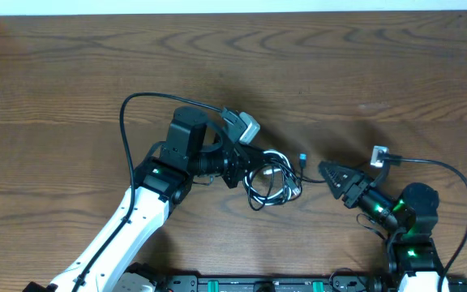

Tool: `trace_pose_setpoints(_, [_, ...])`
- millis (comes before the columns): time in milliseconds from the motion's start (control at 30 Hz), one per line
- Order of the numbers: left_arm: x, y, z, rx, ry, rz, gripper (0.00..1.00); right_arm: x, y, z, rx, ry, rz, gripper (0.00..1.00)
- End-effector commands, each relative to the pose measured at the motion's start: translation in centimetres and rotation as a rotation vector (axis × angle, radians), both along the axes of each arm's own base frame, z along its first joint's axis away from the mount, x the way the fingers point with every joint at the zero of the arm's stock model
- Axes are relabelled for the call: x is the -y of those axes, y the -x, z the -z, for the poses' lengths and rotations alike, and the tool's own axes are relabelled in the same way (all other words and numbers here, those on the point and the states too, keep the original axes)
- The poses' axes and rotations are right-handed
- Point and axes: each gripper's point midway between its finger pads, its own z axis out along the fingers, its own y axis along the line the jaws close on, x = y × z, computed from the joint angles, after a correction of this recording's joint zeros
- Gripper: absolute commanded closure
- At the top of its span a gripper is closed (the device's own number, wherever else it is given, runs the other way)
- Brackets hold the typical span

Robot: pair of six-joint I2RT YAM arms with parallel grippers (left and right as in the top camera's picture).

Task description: Untangle cables

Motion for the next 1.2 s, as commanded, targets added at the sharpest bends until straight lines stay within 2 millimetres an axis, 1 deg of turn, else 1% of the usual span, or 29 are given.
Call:
trace_pose_setpoints(0, [0.7,1.2,-2.2,0.055,0.071,0.108,0.92,-1.2,1.2,-0.8,0.004,-0.037,-0.099,0.52])
trace_pose_setpoints(67, [0.8,1.4,-2.4,0.045,0.082,0.119,0.92,-1.8,1.9,-0.9,0.002,-0.052,-0.152,0.51])
trace_pose_setpoints(133, [1.1,2.2,-3.0,0.036,0.118,0.168,0.92,-2.2,2.5,-1.1,0.002,-0.063,-0.192,0.50])
trace_pose_setpoints(200, [1.4,3.3,-3.9,0.033,0.170,0.236,0.92,-2.5,3.0,-1.2,-0.007,-0.078,-0.223,0.50])
trace_pose_setpoints(300, [1.5,4.3,-4.6,0.030,0.210,0.294,0.92,-3.0,3.7,-1.5,-0.046,-0.126,-0.267,0.52])
trace_pose_setpoints(433, [1.5,4.4,-4.7,0.033,0.214,0.302,0.92,-3.6,4.7,-2.2,-0.055,-0.162,-0.336,0.53])
trace_pose_setpoints(567, [1.5,4.3,-4.7,0.036,0.216,0.302,0.92,-3.9,5.5,-2.4,-0.115,-0.208,-0.371,0.61])
trace_pose_setpoints(633, [1.5,4.4,-4.7,0.035,0.218,0.305,0.92,-4.1,5.7,-2.4,-0.123,-0.212,-0.382,0.64])
trace_pose_setpoints(833, [1.6,5.2,-5.5,0.040,0.256,0.356,0.92,-5.2,6.3,-2.3,-0.159,-0.225,-0.411,0.64])
trace_pose_setpoints(1067, [1.6,5.2,-5.5,0.041,0.258,0.359,0.92,-6.9,7.7,-4.6,-0.088,-0.249,-0.512,0.64])
trace_pose_setpoints(1167, [1.6,5.2,-5.5,0.041,0.258,0.359,0.92,-7.2,7.9,-5.5,-0.048,-0.255,-0.530,0.64])
